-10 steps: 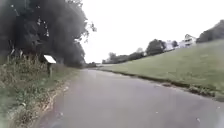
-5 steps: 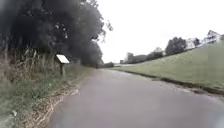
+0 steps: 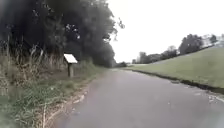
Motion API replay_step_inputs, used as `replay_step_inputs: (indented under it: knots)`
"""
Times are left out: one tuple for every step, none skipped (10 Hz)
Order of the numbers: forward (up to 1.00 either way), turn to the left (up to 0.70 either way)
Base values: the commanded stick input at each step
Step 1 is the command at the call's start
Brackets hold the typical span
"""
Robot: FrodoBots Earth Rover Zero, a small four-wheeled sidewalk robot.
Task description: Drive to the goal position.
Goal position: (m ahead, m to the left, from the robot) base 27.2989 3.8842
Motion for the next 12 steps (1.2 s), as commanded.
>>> replay_step_inputs:
  knots:
    - [1.0,0.0]
    - [1.0,0.0]
    - [1.0,-0.13]
    - [1.0,-0.35]
    - [1.0,-0.24]
    - [1.0,-0.08]
    - [1.0,-0.01]
    - [1.0,0.0]
    - [1.0,0.0]
    - [1.0,0.0]
    - [1.0,0.0]
    - [1.0,0.0]
